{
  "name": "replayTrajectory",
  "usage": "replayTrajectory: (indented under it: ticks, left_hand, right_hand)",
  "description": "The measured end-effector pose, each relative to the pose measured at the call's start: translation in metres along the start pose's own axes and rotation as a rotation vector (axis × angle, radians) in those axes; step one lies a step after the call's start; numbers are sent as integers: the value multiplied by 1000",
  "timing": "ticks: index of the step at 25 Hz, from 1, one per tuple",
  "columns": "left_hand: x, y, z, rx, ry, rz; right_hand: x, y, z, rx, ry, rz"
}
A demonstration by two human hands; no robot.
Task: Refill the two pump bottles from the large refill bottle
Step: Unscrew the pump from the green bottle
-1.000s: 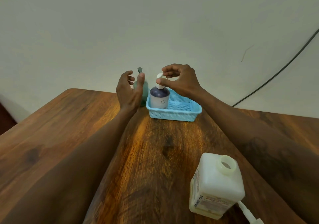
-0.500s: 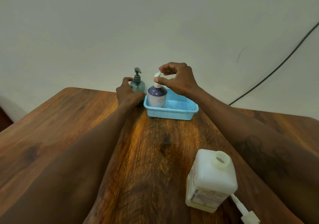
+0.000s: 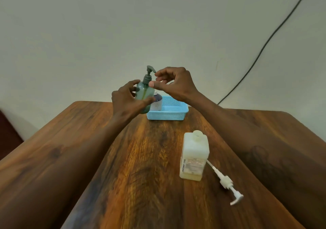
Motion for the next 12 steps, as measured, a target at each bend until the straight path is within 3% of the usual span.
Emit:
replayTrajectory:
  ticks: [9, 12]
  left_hand:
    - [-77, -93, -29, 83, 53, 145]
    - [-91, -117, -39, 183, 25, 135]
  right_hand:
    - [67, -79, -23, -15, -30, 45]
    - [85, -101, -24, 36, -74, 63]
Point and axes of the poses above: each hand's wrist, its own y-axis towards the middle knuckle, its own z-axis out of the palm, x = y × z, the point moved 1 cm from there along y, towards the middle knuckle, and after that the axes turned 14 degrees about x, right-handed, at the moved point
